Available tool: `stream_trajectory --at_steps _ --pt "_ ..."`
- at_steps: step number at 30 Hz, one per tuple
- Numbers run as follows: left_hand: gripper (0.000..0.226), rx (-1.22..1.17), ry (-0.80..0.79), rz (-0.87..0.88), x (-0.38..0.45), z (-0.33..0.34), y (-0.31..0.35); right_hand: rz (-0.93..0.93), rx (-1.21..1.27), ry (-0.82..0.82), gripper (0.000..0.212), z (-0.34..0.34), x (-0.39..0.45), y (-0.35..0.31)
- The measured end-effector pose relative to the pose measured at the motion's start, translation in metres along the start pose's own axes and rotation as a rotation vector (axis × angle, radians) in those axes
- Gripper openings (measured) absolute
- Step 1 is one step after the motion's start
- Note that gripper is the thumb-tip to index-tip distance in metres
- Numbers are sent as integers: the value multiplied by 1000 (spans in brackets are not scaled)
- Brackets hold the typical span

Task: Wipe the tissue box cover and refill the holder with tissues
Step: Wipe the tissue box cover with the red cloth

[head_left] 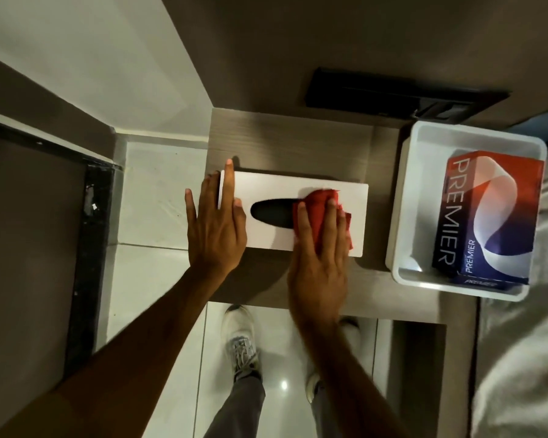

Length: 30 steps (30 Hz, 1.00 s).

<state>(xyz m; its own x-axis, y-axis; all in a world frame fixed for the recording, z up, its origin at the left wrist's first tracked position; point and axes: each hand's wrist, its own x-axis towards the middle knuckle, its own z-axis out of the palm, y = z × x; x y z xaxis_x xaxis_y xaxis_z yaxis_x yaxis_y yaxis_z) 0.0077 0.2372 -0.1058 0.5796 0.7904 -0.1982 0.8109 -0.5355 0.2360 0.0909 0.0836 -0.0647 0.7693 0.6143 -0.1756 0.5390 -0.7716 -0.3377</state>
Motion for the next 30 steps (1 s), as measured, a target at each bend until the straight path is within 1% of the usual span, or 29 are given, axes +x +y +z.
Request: stream_trajectory --at_steps 2,4,7,9,10,12,14,16,18,20,21,22,24,26,28,30 --pt "61 10 -6 -2 -1 -2 1 48 55 13 80 7 -7 -25" --pt "60 41 -1 -2 -2 -3 2 34 80 -42 88 9 -11 -35" --pt "60 44 1 6 -3 -7 3 -56 29 -175 94 -8 -15 -15" --pt "60 52 -3 12 -3 -10 3 -121 2 -295 96 -24 -13 -2" --pt "59 71 -3 21 -3 -11 4 -147 1 -353 96 -33 -10 3" --pt "59 106 -5 41 -3 -14 6 -188 67 -467 85 -56 -4 15" --pt "60 122 -17 44 -3 -18 7 -167 289 -546 70 -85 0 31" --pt "60 116 -24 41 -4 -21 10 -51 515 -524 58 -117 -2 52" --pt "59 85 -20 32 -6 -24 14 101 586 -366 47 -145 -2 79" --pt "61 17 21 -16 -9 -27 20 196 516 -149 41 -158 5 106" --pt "63 -36 48 -60 -12 -28 24 218 458 -62 39 -158 12 120" --pt "66 -99 64 -105 -15 -28 28 235 398 -15 38 -154 21 131" --pt "74 -205 44 -165 -21 -25 34 268 313 -18 45 -140 39 146" --pt "84 -235 10 -214 -24 -19 39 296 279 -56 52 -120 51 153" --pt "92 -284 1 -316 -20 -14 43 318 270 -141 59 -99 54 151" --pt "97 -368 -9 -411 -13 -12 45 311 202 -248 63 -85 51 149"
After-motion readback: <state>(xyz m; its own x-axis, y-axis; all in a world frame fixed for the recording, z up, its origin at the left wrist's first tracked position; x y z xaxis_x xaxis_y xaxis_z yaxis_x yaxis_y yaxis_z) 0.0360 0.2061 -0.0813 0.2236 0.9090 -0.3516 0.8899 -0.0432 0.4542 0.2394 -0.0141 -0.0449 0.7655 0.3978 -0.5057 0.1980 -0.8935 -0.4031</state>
